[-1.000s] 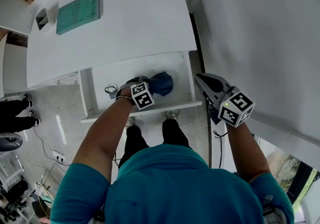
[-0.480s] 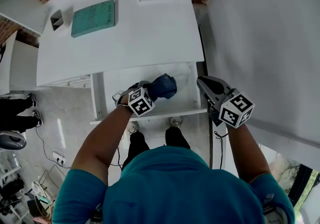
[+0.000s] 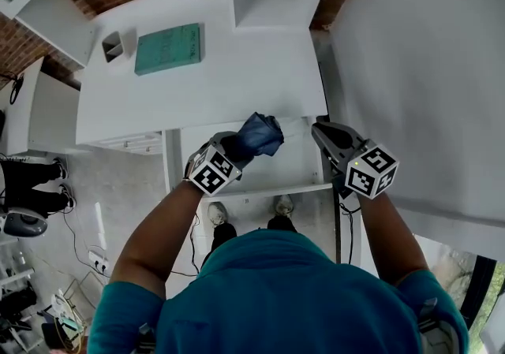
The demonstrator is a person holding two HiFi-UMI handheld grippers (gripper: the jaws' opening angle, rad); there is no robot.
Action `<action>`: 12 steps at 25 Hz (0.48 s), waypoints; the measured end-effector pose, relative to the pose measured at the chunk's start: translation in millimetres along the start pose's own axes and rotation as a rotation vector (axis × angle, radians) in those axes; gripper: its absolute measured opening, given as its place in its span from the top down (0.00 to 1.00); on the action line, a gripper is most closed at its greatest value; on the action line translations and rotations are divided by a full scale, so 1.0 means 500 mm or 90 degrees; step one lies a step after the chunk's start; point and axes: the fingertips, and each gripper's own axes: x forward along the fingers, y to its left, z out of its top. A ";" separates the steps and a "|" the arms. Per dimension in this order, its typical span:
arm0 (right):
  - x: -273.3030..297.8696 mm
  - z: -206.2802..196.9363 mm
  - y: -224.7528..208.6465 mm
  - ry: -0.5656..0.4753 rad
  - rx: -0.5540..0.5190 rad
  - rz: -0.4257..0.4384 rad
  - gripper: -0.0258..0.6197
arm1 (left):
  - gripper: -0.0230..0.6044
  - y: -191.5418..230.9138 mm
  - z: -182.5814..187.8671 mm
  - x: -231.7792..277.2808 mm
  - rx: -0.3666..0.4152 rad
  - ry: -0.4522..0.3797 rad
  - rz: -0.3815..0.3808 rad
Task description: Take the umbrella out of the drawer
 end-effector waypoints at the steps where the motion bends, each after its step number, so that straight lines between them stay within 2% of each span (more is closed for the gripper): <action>1: 0.002 0.008 0.002 -0.001 -0.003 -0.001 0.93 | 0.54 0.007 0.014 -0.018 -0.006 -0.018 0.006; 12: 0.013 0.105 0.030 -0.026 -0.038 -0.005 0.93 | 0.54 0.058 0.152 -0.219 -0.087 -0.199 0.038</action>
